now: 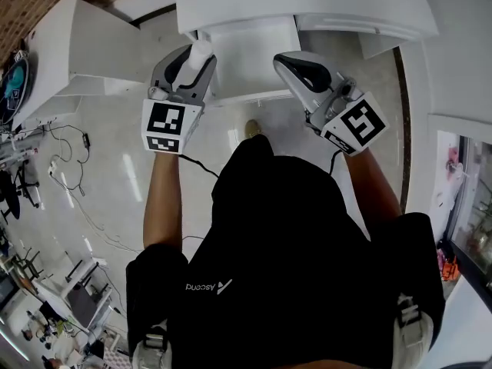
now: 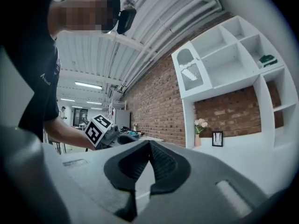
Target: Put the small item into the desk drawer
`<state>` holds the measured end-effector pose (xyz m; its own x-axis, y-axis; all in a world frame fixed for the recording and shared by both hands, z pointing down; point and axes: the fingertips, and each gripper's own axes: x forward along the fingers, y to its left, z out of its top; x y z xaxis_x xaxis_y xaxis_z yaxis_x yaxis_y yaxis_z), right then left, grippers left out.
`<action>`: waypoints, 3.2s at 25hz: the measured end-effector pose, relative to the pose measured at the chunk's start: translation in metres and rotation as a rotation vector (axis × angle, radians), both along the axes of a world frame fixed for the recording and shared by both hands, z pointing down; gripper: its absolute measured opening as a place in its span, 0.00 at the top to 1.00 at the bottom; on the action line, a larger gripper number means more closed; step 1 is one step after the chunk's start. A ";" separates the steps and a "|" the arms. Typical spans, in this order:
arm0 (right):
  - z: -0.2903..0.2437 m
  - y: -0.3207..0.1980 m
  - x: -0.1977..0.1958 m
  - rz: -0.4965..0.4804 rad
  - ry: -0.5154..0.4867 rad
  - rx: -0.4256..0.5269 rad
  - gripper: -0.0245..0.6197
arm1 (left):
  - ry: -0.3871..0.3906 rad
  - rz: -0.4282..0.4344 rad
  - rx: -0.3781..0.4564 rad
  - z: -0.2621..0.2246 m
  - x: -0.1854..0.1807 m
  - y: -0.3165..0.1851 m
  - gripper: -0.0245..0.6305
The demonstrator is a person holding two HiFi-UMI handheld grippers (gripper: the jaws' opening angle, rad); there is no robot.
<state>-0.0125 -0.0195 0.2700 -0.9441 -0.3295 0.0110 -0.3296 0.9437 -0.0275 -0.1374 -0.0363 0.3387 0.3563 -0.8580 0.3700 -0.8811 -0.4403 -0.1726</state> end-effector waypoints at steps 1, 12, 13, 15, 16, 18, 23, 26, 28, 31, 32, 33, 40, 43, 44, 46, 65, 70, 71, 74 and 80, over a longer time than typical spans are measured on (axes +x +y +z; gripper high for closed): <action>0.003 -0.008 -0.006 0.008 0.007 -0.003 0.96 | -0.010 0.012 -0.018 0.009 -0.006 -0.007 0.70; 0.038 -0.068 -0.051 0.073 0.105 -0.029 0.96 | -0.052 0.108 -0.246 0.106 -0.041 -0.060 0.70; 0.041 -0.072 -0.053 0.074 0.110 -0.032 0.96 | -0.051 0.109 -0.269 0.115 -0.044 -0.064 0.70; 0.045 -0.081 -0.056 0.076 0.119 -0.039 0.96 | -0.057 0.110 -0.317 0.134 -0.049 -0.072 0.70; 0.048 -0.085 -0.056 0.076 0.123 -0.043 0.96 | -0.063 0.109 -0.338 0.143 -0.050 -0.076 0.70; 0.053 -0.091 -0.056 0.075 0.130 -0.053 0.96 | -0.071 0.106 -0.376 0.160 -0.051 -0.084 0.70; 0.069 -0.107 -0.057 0.071 0.151 -0.102 0.96 | -0.083 0.080 -0.456 0.203 -0.055 -0.109 0.70; 0.077 -0.120 -0.052 0.079 0.164 -0.119 0.96 | -0.105 0.063 -0.522 0.235 -0.057 -0.123 0.70; 0.081 -0.128 -0.048 0.086 0.172 -0.132 0.96 | -0.126 0.058 -0.564 0.256 -0.058 -0.132 0.70; 0.088 -0.137 -0.043 0.096 0.184 -0.166 0.96 | -0.164 0.054 -0.617 0.286 -0.061 -0.144 0.70; 0.091 -0.140 -0.040 0.100 0.189 -0.175 0.96 | -0.176 0.054 -0.631 0.294 -0.061 -0.148 0.70; 0.093 -0.143 -0.037 0.104 0.193 -0.182 0.96 | -0.188 0.053 -0.643 0.301 -0.060 -0.153 0.70; 0.108 -0.161 -0.016 0.120 0.213 -0.219 0.96 | -0.300 0.031 -0.699 0.345 -0.059 -0.177 0.70; 0.113 -0.165 -0.011 0.122 0.219 -0.229 0.96 | -0.341 0.028 -0.704 0.358 -0.057 -0.183 0.70; 0.115 -0.165 -0.010 0.123 0.220 -0.231 0.96 | -0.356 0.032 -0.710 0.362 -0.056 -0.183 0.70; 0.118 -0.166 -0.008 0.124 0.222 -0.236 0.96 | -0.383 0.036 -0.721 0.371 -0.056 -0.185 0.70; 0.132 -0.166 0.000 0.134 0.246 -0.264 0.96 | -0.486 0.002 -0.729 0.403 -0.067 -0.194 0.69; 0.130 -0.167 -0.006 0.127 0.245 -0.265 0.96 | -0.481 0.003 -0.722 0.401 -0.067 -0.194 0.69; 0.130 -0.166 -0.007 0.126 0.245 -0.264 0.96 | -0.478 0.004 -0.722 0.400 -0.067 -0.194 0.69; 0.131 -0.164 -0.007 0.124 0.250 -0.267 0.96 | -0.465 0.005 -0.720 0.399 -0.065 -0.191 0.69; 0.133 -0.161 -0.011 0.113 0.247 -0.264 0.96 | -0.450 -0.013 -0.711 0.395 -0.070 -0.184 0.69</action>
<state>-0.0238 -0.1807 0.4027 -0.8602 -0.3867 0.3324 -0.4584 0.8720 -0.1719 -0.2078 -0.2207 0.7336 0.0376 -0.3700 0.9283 -0.8003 -0.5675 -0.1937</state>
